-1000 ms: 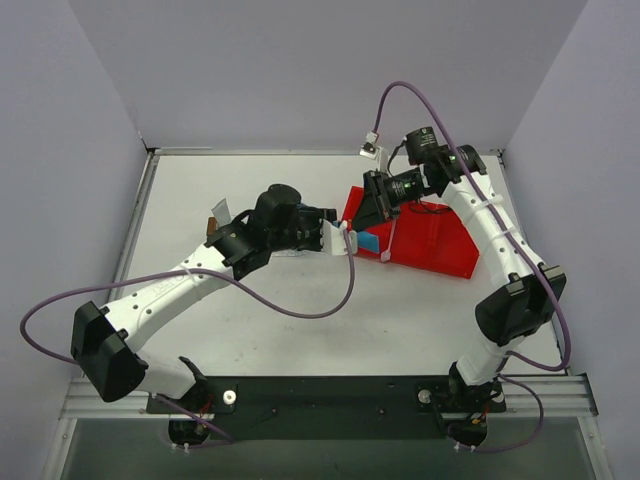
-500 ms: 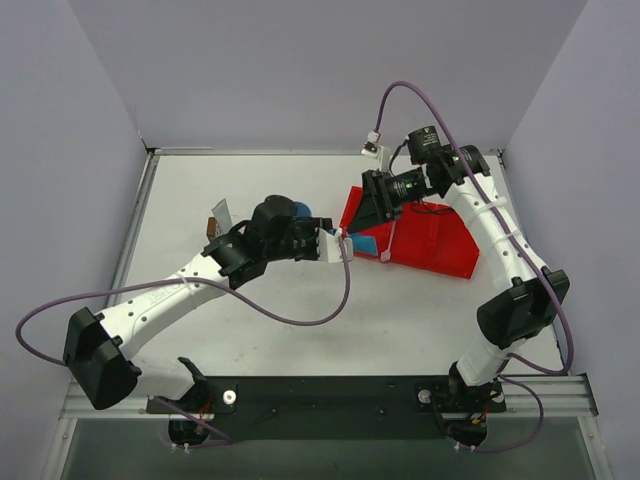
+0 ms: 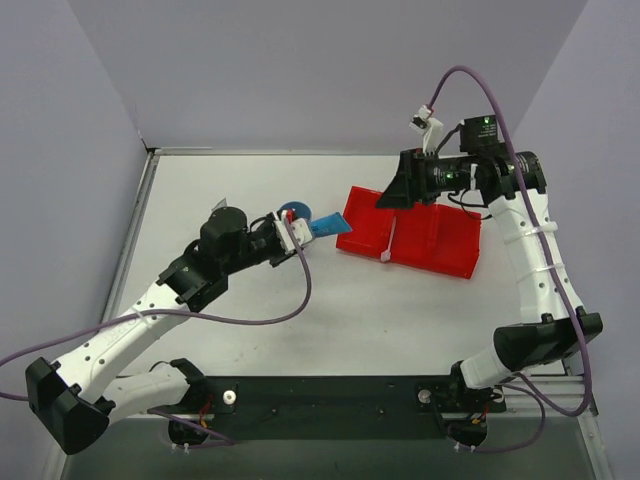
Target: Prepare toiletry sets of a toothbrush and toothpaste on the tray
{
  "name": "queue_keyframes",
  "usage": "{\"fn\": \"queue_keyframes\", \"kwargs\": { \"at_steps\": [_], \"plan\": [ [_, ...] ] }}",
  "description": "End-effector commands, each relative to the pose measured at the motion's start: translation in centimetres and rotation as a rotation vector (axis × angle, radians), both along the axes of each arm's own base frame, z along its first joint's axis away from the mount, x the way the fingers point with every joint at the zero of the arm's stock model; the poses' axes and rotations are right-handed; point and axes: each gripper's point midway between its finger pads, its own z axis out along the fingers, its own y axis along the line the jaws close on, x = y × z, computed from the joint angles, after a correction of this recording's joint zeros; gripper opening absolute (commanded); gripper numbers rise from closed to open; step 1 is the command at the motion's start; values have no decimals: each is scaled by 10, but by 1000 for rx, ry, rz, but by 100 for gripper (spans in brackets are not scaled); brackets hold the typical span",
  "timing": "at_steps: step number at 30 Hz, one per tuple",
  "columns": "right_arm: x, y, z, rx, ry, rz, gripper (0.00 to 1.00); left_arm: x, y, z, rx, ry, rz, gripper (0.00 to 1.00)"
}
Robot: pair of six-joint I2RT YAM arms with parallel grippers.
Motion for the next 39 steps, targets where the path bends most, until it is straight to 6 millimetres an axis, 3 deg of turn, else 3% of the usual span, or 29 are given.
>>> {"fn": "queue_keyframes", "kwargs": {
  "at_steps": [1,7,9,12,17,23,28,39],
  "plan": [
    [-2,-2,29,35,-147,-45,56,4,0,68,-262,10,60,0],
    [-9,1,58,124,-286,-63,57,17,-3,105,-434,126,102,0],
    [-7,8,70,172,-358,-53,67,23,-1,121,-493,157,116,0],
    [-19,23,79,202,-433,-21,69,27,-7,137,-586,261,120,0],
    [-28,44,92,193,-535,4,69,26,-24,142,-642,396,80,0],
    [-17,57,108,226,-568,-38,69,22,-36,136,-672,459,16,0],
    [-6,68,107,231,-544,-49,68,11,-43,136,-681,499,-52,0],
    [-8,91,105,247,-519,-4,65,6,-49,130,-684,520,-76,0]
  ]
}}
